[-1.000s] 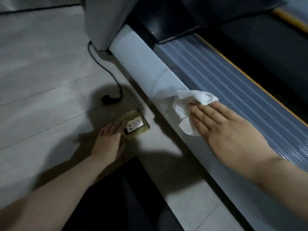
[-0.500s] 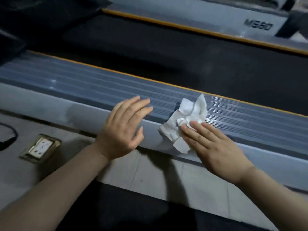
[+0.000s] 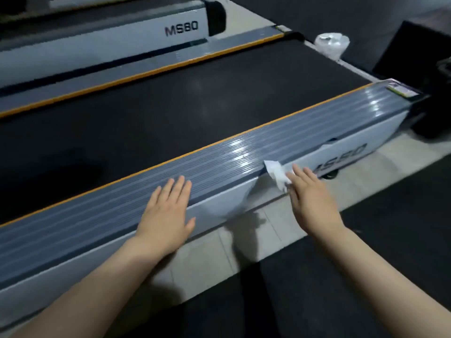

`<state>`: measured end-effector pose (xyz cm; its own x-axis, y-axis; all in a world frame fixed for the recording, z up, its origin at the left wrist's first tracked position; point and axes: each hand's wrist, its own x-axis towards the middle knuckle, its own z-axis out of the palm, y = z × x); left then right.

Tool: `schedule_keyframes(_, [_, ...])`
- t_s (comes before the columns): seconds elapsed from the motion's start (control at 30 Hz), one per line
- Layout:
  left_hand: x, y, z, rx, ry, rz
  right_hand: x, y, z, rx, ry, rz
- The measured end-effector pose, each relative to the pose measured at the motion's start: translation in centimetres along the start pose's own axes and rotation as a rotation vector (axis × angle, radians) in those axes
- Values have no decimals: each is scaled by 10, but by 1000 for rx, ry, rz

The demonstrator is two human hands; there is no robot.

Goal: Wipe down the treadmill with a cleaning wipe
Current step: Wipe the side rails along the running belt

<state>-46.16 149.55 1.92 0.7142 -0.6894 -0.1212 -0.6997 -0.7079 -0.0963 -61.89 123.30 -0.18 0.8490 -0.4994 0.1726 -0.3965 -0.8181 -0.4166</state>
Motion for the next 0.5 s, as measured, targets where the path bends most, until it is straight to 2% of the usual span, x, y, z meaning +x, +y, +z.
schedule_keyframes(0.1, [17,67,-47,-67,-50,101,-15,25,-65,249,-20,306])
schedule_keyframes(0.23, [31,155,-127,-159,-134,221,-35,47,-167,497,67,588])
schedule_keyframes(0.33, [38,221,-194,-200,-178,310,-43,63,-248,634,126,717])
schedule_keyframes(0.5, [36,332,-307,-310,-261,413,-57,97,-387,692,112,791])
